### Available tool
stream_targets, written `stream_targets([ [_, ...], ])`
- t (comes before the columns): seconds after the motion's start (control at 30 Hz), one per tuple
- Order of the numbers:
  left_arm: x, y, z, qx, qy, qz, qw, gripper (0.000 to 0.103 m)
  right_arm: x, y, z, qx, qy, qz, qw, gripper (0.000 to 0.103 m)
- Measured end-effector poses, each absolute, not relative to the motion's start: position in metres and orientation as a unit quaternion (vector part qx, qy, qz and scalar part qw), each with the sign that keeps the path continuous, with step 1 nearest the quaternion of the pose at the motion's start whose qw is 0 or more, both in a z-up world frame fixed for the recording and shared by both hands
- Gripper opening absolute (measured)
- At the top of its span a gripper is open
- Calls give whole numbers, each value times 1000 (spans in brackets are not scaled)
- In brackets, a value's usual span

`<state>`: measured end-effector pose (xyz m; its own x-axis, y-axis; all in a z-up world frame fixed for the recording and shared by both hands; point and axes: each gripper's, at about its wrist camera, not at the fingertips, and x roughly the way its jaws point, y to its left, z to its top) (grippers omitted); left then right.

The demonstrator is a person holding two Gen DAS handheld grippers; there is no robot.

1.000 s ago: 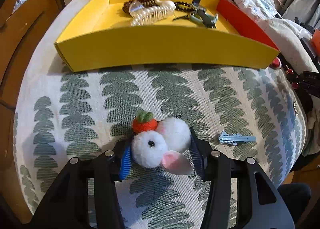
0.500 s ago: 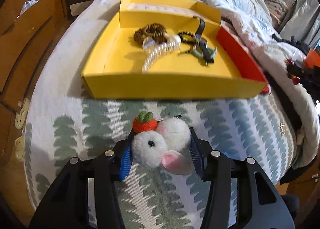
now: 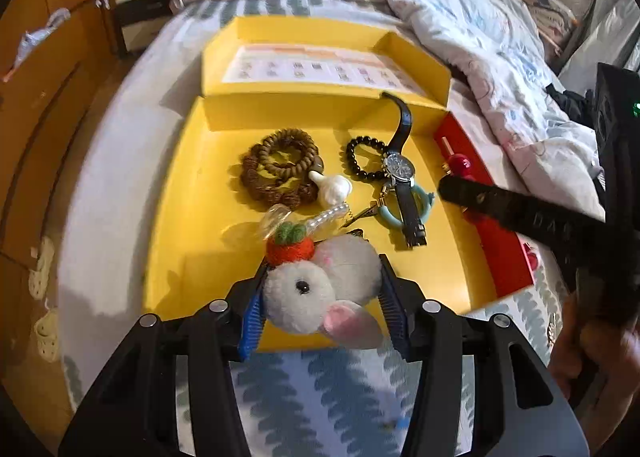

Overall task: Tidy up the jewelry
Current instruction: 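Carry the pompom mouse and red bead clip into the yellow box with both grippers, then open both grippers to release the mouse and red clip in the box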

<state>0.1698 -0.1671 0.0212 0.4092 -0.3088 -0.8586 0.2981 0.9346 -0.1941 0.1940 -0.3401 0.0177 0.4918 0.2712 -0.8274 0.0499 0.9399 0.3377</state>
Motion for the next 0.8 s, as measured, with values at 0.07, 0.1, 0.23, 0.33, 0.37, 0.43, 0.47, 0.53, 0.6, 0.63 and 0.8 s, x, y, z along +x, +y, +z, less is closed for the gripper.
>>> stream_targets([
  [0.07,180,-175,11,-5,525,-181,832,50,201,-342,8,162,504,62,846,23],
  [0.1,186,-180,2,-2,533,-177,828,50,203,-344,5,163,505,60,845,23],
  [0.23,193,-192,-12,4,543,-180,820,50,214,-352,-6,163,513,49,841,23],
  [0.33,194,-196,-14,5,541,-184,821,52,219,-351,-8,159,516,53,840,23],
  [0.37,194,-196,-14,6,539,-183,822,53,220,-350,-9,155,514,53,842,24],
  [0.43,195,-194,-14,1,537,-180,824,53,221,-348,-10,150,514,57,843,24],
  [0.47,195,-191,-14,-2,537,-179,824,53,220,-347,-10,149,514,58,843,27],
  [0.53,198,-188,-12,-13,538,-181,823,57,218,-348,-9,147,512,57,844,28],
  [0.6,198,-181,-7,-25,533,-177,827,62,217,-346,-6,146,512,62,844,34],
  [0.63,197,-178,-2,-28,527,-175,831,66,217,-345,-4,144,512,64,845,37],
  [0.8,189,-165,17,-37,505,-163,847,67,208,-346,15,120,498,41,858,43],
])
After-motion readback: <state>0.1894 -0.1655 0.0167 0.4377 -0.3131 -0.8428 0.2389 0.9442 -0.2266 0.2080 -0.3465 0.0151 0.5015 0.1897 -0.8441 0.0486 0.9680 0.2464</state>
